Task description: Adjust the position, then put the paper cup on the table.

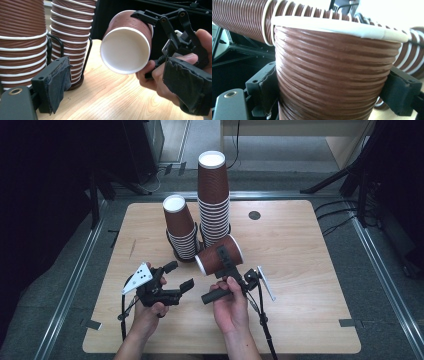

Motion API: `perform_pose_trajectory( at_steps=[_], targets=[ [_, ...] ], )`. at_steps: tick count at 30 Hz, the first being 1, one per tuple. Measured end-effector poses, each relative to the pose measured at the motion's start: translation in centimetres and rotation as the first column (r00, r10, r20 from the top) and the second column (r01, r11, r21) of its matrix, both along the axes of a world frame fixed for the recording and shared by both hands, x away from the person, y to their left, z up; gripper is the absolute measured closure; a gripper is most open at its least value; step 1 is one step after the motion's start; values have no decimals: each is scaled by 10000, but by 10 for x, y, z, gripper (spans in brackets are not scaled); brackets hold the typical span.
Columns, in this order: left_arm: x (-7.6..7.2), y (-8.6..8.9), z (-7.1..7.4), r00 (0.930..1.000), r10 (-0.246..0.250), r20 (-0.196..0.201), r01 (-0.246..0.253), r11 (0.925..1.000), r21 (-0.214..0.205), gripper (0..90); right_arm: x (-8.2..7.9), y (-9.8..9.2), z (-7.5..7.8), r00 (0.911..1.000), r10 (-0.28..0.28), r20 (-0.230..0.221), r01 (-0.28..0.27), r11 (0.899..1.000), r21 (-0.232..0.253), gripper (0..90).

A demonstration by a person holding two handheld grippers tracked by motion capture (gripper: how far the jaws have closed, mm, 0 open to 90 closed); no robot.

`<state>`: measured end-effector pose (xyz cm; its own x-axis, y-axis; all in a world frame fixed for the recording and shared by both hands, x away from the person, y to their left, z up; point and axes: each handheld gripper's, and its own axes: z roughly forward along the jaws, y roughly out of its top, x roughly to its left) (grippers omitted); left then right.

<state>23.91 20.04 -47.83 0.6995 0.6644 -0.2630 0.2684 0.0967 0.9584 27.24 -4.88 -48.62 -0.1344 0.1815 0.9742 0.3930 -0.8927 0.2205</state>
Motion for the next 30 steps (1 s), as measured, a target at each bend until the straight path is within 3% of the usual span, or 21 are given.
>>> perform_pose_trajectory(
  at_steps=[3,7,13,17,18,21,24,25,26,30],
  targets=[
    [0,3,0,10000,72,-36,-72,10000,-65,83,2,-4,2,9991,-207,365,232,9972,-714,129],
    [1,6,0,9998,161,-88,-161,9999,16,83,5,-10,5,9961,-443,758,568,9835,-1720,128],
    [1,11,-2,9995,270,-185,-270,9996,-32,84,10,-19,7,9891,-671,1313,1053,9448,-3102,128],
    [2,14,-3,9992,352,-187,-352,9994,30,83,13,-23,7,9835,-734,1655,1335,9113,-3895,128],
    [2,15,-3,9991,371,-201,-369,9993,60,84,14,-24,7,9814,-714,1783,1417,8958,-4213,127],
    [3,17,-5,9985,474,-280,-468,9987,205,83,16,-27,7,9770,-686,2019,1599,8624,-4804,127],
    [4,19,-9,9972,589,-468,-576,9979,296,84,19,-32,7,9705,-661,2317,1856,8183,-5439,128],
    [4,21,-11,9962,632,-604,-614,9976,320,84,20,-33,7,9700,-662,2340,1889,8112,-5534,127],
    [5,21,-13,9953,665,-707,-645,9975,292,84,21,-35,7,9692,-649,2377,1939,7959,-5735,127],
    [6,24,-17,9926,850,-871,-815,9957,430,83,24,-40,6,9649,-691,2534,2143,7647,-6077,128]
  ],
)
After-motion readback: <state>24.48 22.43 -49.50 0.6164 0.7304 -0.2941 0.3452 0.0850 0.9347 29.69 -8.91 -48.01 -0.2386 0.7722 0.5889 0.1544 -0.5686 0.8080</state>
